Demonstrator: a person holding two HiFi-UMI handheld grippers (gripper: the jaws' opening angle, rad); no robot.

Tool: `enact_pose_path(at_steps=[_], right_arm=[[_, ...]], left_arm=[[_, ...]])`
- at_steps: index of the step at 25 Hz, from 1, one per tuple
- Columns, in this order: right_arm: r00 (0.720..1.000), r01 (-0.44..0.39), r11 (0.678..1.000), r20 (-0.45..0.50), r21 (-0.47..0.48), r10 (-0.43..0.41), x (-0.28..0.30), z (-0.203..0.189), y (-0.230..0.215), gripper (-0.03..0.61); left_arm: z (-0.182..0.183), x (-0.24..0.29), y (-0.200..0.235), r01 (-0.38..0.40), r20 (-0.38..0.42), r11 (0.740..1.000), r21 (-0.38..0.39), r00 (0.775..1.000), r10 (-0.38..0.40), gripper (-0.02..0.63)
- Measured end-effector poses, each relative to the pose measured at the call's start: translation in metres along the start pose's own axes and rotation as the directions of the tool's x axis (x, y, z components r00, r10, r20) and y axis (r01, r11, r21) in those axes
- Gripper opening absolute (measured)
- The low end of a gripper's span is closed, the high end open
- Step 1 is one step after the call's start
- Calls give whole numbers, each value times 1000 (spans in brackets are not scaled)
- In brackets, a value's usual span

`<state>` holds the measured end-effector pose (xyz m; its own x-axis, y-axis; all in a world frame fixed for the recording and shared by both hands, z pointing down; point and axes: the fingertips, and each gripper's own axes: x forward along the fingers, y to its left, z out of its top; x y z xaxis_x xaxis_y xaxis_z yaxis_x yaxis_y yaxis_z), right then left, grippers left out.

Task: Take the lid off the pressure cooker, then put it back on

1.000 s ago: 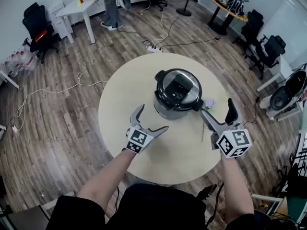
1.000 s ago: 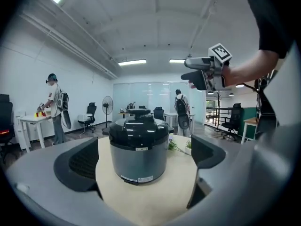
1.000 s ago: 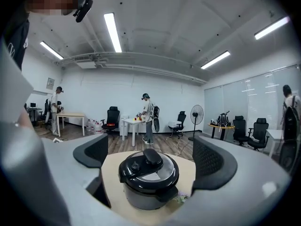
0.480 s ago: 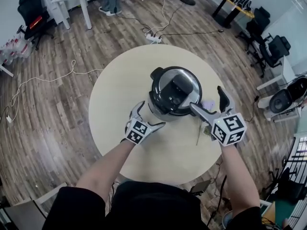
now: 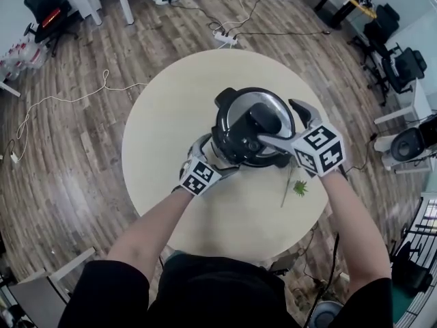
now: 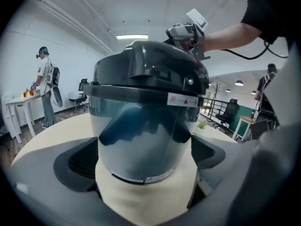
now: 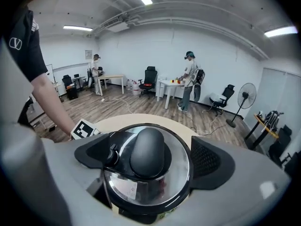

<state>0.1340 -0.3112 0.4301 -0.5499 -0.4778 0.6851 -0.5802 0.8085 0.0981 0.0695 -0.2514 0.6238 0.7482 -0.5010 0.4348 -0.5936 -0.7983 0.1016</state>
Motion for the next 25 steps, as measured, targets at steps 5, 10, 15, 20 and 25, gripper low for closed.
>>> enact_pose_path(at_steps=[5,10,15,20,25], right_arm=[[976,-141,990,-168,14,142,32,-15,6,503],[943,-171,983,-279,70,184,53,-23,7,470],[928,-139,988,-339,65,153,63,-25,5,355],[919,-48,990,-382,134,97,64,-22,2,293],[895,11,980,-440,199,79,65,-24,-2,287]], left_arm=[[-1,3,0,22,19,1000,14,1000,-22,591],[-2,4,0,22,32,1000,11,999,-22,592],[-2,4,0,19,32,1000,10,999,-19,592],[-5,5,0,19,25,1000,5,1000,-19,591],[-3,5,0,13,21,1000,5,1000,-13,592]])
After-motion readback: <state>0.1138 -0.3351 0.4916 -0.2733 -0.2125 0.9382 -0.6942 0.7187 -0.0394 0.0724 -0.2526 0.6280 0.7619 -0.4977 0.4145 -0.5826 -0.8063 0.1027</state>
